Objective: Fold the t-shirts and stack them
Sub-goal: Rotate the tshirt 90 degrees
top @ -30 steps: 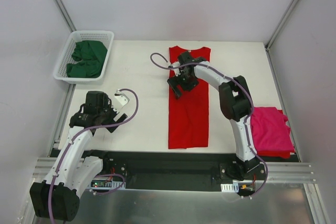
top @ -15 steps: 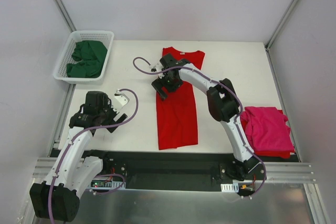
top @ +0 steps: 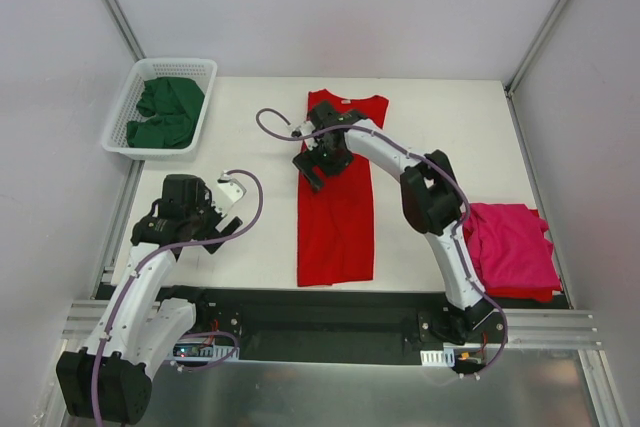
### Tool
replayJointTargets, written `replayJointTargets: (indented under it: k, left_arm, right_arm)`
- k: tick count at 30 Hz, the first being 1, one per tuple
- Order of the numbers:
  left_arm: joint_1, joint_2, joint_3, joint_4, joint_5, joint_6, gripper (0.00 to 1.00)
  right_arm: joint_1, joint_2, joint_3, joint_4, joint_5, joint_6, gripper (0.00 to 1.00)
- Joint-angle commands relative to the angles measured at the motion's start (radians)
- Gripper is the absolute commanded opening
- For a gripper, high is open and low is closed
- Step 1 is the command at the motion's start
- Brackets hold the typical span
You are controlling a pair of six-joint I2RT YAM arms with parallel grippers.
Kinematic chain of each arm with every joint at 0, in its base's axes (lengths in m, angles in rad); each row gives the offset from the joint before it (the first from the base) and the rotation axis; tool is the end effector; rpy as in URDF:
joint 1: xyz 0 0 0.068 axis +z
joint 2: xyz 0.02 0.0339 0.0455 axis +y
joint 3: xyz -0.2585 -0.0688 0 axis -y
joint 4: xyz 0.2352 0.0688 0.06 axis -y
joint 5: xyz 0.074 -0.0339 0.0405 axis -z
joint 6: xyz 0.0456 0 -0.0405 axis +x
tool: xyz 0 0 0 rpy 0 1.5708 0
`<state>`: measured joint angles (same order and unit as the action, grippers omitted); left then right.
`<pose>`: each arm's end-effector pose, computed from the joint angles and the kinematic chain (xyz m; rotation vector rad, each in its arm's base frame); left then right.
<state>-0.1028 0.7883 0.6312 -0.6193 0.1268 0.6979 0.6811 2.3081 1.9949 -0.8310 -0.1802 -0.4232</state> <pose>0.1630 -0.0226 0.2357 0.9707 2.1336 0.1460 0.3718 0.3119 0.1813 -1.4743 2.2914 0.3199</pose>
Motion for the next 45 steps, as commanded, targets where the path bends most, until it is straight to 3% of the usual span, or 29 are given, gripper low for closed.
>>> replayJointTargets:
  k: [1, 8, 15, 29, 45]
  left_arm:
    - [0.012, 0.022, 0.024, -0.011, 0.037, -0.005, 0.99]
    - [0.011, 0.023, 0.024, -0.013, 0.030, -0.006, 0.99]
    - [0.012, 0.014, 0.016, -0.011, 0.013, -0.008, 0.99]
    - [0.014, 0.012, 0.025, -0.017, -0.001, -0.018, 0.99]
    - [0.012, -0.003, 0.018, -0.022, -0.009, -0.026, 0.99]
  right_arm:
    - [-0.050, -0.144, 0.074, 0.007, 0.093, -0.026, 0.96]
    - [-0.112, 0.022, 0.232, 0.134, 0.154, -0.068, 0.96]
    - [-0.117, 0.161, 0.312, 0.133, 0.145, -0.107, 0.96]
    - [-0.137, 0.217, 0.335, 0.185, 0.119, -0.195, 0.96]
    - [-0.138, 0.260, 0.381, 0.377, 0.173, -0.330, 0.96]
